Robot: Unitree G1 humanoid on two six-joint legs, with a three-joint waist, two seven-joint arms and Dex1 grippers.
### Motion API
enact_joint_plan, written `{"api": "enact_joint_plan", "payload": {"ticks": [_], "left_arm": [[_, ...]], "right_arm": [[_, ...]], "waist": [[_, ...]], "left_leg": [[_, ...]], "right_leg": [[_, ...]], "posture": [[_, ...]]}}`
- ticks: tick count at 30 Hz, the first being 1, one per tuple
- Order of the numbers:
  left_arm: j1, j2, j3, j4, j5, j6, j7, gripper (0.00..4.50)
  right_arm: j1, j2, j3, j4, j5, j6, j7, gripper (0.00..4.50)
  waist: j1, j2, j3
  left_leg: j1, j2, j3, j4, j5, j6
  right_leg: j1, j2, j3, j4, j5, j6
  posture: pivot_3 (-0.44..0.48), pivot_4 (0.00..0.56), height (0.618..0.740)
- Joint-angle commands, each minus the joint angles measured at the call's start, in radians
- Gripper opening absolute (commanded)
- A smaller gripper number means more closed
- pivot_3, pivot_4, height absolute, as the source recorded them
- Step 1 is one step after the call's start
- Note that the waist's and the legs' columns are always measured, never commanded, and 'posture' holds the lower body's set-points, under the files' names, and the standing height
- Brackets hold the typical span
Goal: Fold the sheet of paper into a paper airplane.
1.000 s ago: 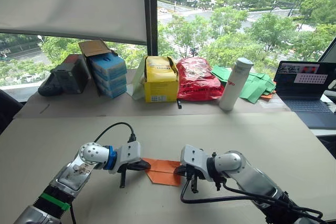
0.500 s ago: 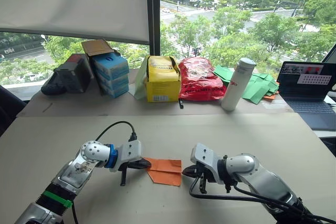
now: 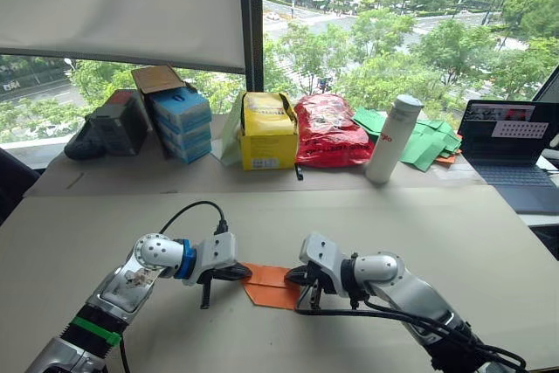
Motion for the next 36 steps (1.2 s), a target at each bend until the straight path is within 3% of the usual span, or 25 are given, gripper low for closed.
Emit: {"api": "enact_joint_plan", "payload": {"ticks": [1,14,36], "left_arm": [[0.002,-0.018,-0.027,-0.011,0.017,0.021,-0.005,0.00],[0.003,-0.068,-0.070,0.003,0.053,0.036,0.005,0.00],[0.167,0.119,0.044,-0.013,0.044,-0.002,0.004,0.00]], "right_arm": [[0.005,-0.016,0.033,0.032,-0.034,0.025,0.003,0.04],[0.012,-0.012,0.048,0.031,-0.046,0.057,-0.004,0.04],[-0.006,-0.001,0.059,0.052,-0.049,0.053,-0.002,0.04]], "waist": [[-0.002,0.000,0.000],[-0.006,0.000,0.000],[-0.021,0.001,-0.001]], "left_leg": [[0.000,0.000,0.000,0.000,0.000,0.000],[0.000,0.000,0.000,0.000,0.000,0.000],[0.010,0.001,-0.001,-0.008,0.001,-0.002]], "right_leg": [[0.000,0.000,0.000,0.000,0.000,0.000],[0.000,0.001,0.001,0.000,0.000,0.000],[0.000,-0.007,0.001,-0.001,-0.002,-0.003]], "posture": [[0.000,0.150,0.740],[0.000,0.150,0.740],[0.000,0.150,0.740]]}}
